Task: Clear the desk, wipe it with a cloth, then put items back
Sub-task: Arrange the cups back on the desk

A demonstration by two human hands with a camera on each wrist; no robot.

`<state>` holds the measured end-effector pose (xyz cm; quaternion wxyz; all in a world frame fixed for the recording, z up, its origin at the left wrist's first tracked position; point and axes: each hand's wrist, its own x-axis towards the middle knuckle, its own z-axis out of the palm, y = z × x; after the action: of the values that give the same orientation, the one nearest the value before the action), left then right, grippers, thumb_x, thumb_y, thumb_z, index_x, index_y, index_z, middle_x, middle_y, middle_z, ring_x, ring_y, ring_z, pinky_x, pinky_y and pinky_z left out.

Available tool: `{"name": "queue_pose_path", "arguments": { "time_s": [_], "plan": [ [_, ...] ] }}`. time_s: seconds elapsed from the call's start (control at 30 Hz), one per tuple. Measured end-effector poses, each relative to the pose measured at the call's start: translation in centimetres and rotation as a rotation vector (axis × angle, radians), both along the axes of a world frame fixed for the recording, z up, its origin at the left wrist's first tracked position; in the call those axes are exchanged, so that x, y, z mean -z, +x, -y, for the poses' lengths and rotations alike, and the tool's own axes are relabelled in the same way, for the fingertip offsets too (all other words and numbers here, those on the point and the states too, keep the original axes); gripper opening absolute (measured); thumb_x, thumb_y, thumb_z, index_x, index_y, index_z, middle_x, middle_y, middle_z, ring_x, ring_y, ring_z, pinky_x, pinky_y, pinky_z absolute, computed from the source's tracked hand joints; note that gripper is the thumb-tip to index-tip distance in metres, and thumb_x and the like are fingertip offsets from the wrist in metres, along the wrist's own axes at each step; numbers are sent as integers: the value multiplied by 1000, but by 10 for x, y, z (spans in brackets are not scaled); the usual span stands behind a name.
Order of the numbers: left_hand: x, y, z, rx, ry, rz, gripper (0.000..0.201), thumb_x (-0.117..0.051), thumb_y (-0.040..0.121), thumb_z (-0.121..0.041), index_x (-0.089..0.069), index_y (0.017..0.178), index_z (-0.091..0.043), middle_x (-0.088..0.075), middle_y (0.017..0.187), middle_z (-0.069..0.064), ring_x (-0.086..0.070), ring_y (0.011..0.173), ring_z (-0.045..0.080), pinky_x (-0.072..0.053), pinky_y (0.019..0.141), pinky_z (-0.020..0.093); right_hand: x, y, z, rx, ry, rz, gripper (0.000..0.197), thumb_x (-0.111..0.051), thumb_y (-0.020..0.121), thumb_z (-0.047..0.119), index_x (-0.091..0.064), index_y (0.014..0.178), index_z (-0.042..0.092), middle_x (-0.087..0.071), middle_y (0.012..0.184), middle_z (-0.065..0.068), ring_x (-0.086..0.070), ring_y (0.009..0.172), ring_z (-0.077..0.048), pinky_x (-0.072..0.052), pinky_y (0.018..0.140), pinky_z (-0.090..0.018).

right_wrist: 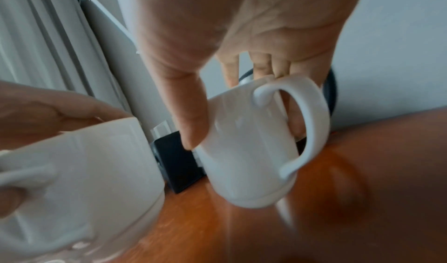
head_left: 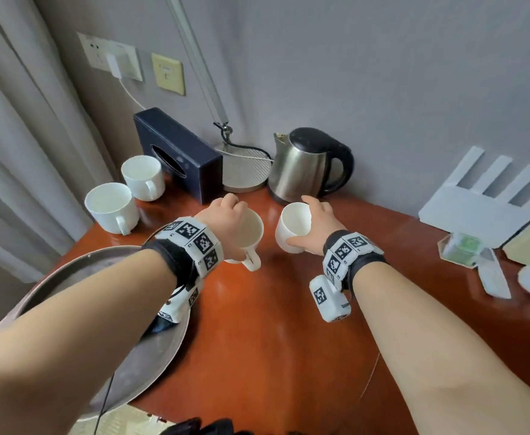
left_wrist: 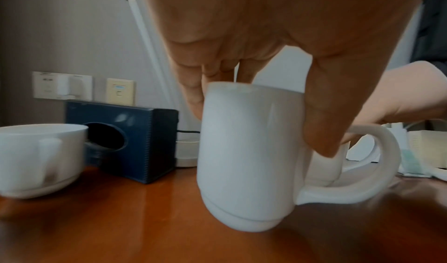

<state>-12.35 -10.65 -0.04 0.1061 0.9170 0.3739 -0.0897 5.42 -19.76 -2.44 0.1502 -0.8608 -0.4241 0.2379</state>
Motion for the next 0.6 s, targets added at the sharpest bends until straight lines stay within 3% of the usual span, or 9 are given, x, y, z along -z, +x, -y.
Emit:
{"name": "queue_pose_path", "arguments": {
  "time_s": [0.27, 0.43, 0.6],
  "plan": [
    [-16, 106, 105, 191, 12, -4, 95, -74, 71, -44, -22, 146, -18, -27, 141, -3, -31, 132, 18, -41, 100, 33, -20, 89, 139, 143, 5, 58, 95, -76, 71, 34, -16, 145, 32, -26, 142, -5, -47, 123, -29, -44, 99, -39],
    [-15, 173, 179, 249, -6, 6, 96, -73, 72, -45, -20, 147, -18, -26, 142, -4, -31, 133, 18, -42, 104, 35, -24, 147, 227, 195, 8, 49, 94, -76, 72, 34, -16, 145, 32, -23, 148, -6, -39, 132, -28, -37, 105, -38],
    [-9, 242, 253, 302, -18, 40, 95, -72, 73, -46, -20, 147, -19, -27, 144, -5, -31, 133, 17, -43, 103, 34, -23, 213, 311, 251, -7, 102, 95, -77, 71, 35, -16, 145, 32, -24, 149, -5, -39, 132, -27, -37, 103, -38]
  ]
}}
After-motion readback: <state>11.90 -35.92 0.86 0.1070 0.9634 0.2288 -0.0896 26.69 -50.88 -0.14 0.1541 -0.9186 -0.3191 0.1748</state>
